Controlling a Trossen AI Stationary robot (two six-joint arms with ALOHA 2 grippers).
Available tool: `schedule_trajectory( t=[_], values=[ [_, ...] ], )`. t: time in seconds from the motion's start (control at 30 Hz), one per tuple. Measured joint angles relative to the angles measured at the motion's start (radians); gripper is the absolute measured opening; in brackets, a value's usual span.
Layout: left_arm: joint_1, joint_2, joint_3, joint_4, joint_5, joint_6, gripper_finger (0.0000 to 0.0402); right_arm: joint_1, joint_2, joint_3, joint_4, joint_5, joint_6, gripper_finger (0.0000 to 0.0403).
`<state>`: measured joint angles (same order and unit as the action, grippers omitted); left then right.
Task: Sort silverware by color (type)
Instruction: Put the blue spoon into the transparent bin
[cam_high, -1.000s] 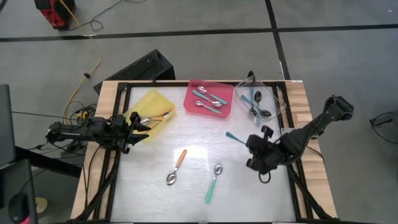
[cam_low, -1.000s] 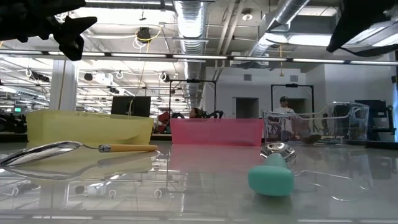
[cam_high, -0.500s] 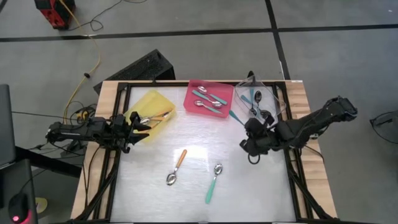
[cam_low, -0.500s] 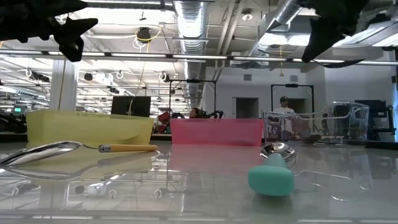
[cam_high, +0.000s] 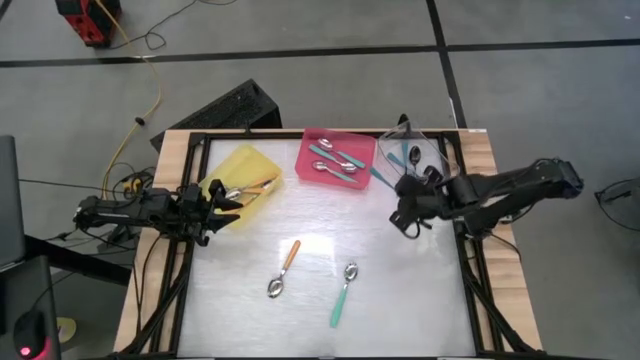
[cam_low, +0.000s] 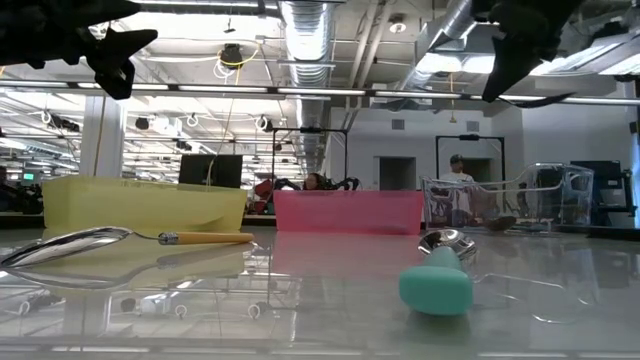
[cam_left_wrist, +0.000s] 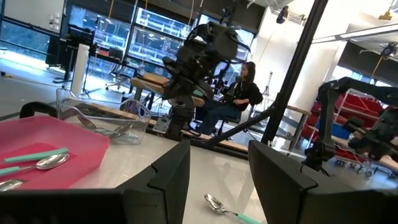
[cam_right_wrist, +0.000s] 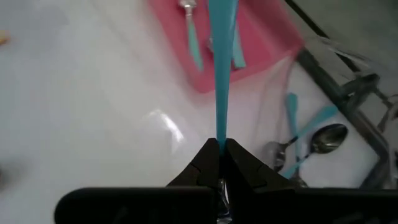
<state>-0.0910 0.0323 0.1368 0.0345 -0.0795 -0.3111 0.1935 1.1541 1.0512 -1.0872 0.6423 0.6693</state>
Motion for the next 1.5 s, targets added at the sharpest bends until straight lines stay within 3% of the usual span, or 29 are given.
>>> schedule_trajectory(
  t=[0.8, 1.13, 1.5],
  values=[
    [0.000, 0.000, 0.000, -0.001, -0.006, 0.003, 0.0148, -0.318, -0.194, -0.004, -0.006, -0.095, -0.180, 0.0031],
    [0.000, 0.000, 0.000, -0.001, -0.007, -0.001, 0.0148, -0.504, -0.304, -0.228, 0.211, -0.176, -0.229, 0.0031],
    [0.000, 0.000, 0.000, -0.002, -0.049, 0.023, 0.0148, -0.663, -0.357, -0.330, 0.328, -0.280, -0.288, 0.0031]
  ],
)
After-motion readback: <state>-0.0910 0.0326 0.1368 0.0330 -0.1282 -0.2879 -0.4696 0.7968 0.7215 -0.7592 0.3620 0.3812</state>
